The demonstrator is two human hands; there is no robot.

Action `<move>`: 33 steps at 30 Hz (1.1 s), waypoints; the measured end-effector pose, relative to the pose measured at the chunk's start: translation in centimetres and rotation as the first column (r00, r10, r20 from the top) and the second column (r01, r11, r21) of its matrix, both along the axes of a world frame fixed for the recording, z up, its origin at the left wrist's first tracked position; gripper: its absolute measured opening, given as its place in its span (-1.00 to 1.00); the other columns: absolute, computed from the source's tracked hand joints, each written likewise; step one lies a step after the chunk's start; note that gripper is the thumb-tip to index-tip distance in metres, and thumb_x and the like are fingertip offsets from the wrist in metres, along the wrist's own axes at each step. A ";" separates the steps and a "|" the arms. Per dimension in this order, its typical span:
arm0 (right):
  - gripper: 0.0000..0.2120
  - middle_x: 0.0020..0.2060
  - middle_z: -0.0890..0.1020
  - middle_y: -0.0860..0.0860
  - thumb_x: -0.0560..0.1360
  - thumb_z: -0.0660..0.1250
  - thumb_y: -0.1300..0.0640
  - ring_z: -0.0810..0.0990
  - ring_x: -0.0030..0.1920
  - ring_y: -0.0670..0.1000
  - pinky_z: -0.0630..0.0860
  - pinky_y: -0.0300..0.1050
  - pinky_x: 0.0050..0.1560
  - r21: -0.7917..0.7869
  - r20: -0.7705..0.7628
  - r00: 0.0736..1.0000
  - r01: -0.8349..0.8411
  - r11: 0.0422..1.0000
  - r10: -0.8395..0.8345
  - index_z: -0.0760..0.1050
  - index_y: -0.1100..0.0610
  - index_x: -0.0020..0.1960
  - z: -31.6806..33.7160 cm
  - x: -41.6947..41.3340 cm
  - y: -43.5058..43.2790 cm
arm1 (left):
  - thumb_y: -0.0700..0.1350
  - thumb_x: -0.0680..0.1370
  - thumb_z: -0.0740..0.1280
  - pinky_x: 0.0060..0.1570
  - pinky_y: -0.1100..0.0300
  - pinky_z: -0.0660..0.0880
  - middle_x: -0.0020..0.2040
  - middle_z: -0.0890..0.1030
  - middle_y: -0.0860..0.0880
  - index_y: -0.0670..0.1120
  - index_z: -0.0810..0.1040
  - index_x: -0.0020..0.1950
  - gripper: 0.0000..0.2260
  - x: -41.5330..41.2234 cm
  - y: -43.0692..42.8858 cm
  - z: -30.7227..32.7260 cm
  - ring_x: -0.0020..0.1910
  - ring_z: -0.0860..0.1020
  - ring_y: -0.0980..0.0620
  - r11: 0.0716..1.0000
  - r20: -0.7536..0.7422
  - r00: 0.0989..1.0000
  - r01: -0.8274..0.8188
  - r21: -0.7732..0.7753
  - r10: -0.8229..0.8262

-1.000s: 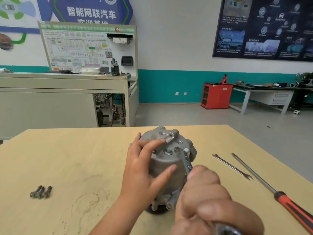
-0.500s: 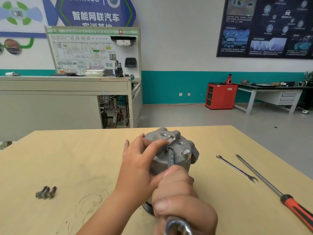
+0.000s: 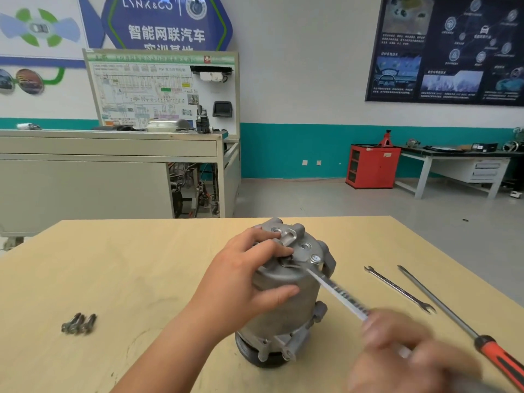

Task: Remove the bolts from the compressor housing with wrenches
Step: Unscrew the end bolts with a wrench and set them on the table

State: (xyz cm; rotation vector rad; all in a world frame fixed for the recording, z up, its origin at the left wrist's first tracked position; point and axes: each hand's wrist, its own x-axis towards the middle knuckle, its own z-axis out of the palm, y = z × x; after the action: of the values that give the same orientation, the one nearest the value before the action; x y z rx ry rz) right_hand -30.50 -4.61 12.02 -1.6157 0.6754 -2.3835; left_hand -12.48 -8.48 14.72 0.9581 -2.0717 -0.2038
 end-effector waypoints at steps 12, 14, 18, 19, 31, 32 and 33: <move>-0.77 -0.40 0.35 -0.02 0.63 0.10 0.16 0.33 -0.66 -0.16 0.35 -0.35 -0.60 0.541 0.713 0.678 -0.694 0.475 0.179 0.45 0.18 -0.12 8.3 0.2 -13.8 | -0.03 0.35 0.57 0.19 0.54 0.17 0.19 0.39 0.28 0.11 0.57 0.03 -0.69 0.0 0.1 -0.6 0.26 0.37 0.16 1.000 -0.033 0.999 -0.003 -0.022 0.002; -0.75 -0.43 0.24 -0.05 0.63 0.09 0.06 0.21 -0.66 -0.14 0.22 -0.40 -0.63 0.568 0.705 0.678 -0.716 0.405 0.210 0.41 0.15 -0.15 9.5 1.4 -14.3 | -0.04 0.36 0.56 0.19 0.56 0.15 0.18 0.40 0.23 0.02 0.61 0.04 -0.70 0.0 0.0 -0.7 0.26 0.36 0.15 1.000 -0.028 1.000 0.001 -0.018 -0.001; -0.76 -0.40 0.24 -0.05 0.58 0.13 -0.07 0.15 -0.50 -0.12 0.10 -0.38 -0.60 0.723 0.524 0.830 -0.552 0.415 0.191 0.35 0.06 -0.16 11.1 3.9 -14.0 | -0.01 0.37 0.54 0.17 0.57 0.14 0.18 0.43 0.12 -0.03 0.63 0.06 -0.70 -0.1 0.0 -0.8 0.22 0.36 0.18 1.000 -0.020 1.000 0.012 -0.028 -0.013; -0.78 -0.40 0.24 -0.05 0.58 0.13 -0.07 0.15 -0.49 -0.12 0.10 -0.37 -0.61 0.749 0.476 0.859 -0.507 0.426 0.186 0.36 0.04 -0.13 11.3 4.4 -13.9 | 0.01 0.36 0.52 0.17 0.57 0.14 0.18 0.44 0.10 -0.03 0.63 0.06 -0.69 0.0 0.0 -0.8 0.21 0.36 0.20 0.999 -0.024 1.000 0.005 -0.039 -0.006; -0.65 -0.62 0.25 -0.07 0.62 0.10 -0.04 0.16 -0.70 -0.13 0.07 -0.32 -0.72 0.514 0.731 0.642 -0.742 0.431 0.232 0.39 0.12 -0.25 10.7 2.8 -14.7 | 0.03 0.29 0.59 0.20 0.44 0.29 0.21 0.44 0.29 0.29 0.19 0.31 -0.23 -0.5 0.1 -0.8 0.20 0.40 0.30 0.997 -0.116 0.992 -0.041 0.064 0.049; -0.64 -0.64 0.24 -0.07 0.62 0.09 -0.04 0.15 -0.70 -0.13 0.06 -0.32 -0.73 0.482 0.750 0.613 -0.763 0.430 0.248 0.39 0.12 -0.26 10.5 2.7 -14.7 | 0.01 0.28 0.60 0.23 0.37 0.32 0.22 0.46 0.24 0.24 0.23 0.32 -0.24 -0.4 0.0 -0.9 0.22 0.41 0.26 0.997 -0.114 0.992 -0.045 0.059 0.052; -0.63 -0.65 0.23 -0.07 0.62 0.08 -0.04 0.15 -0.70 -0.13 0.06 -0.32 -0.73 0.452 0.767 0.585 -0.784 0.425 0.262 0.38 0.12 -0.27 10.4 2.6 -14.7 | -0.01 0.28 0.61 0.23 0.33 0.33 0.21 0.47 0.21 0.19 0.29 0.33 -0.27 -0.4 0.0 -0.9 0.22 0.41 0.23 0.998 -0.106 0.993 -0.045 0.040 0.049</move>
State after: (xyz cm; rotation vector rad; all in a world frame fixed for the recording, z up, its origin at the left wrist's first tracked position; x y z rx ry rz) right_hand -27.86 -19.29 22.43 -0.4906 0.6979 -1.5353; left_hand -12.86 -8.49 13.87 0.9963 -1.9520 -0.2650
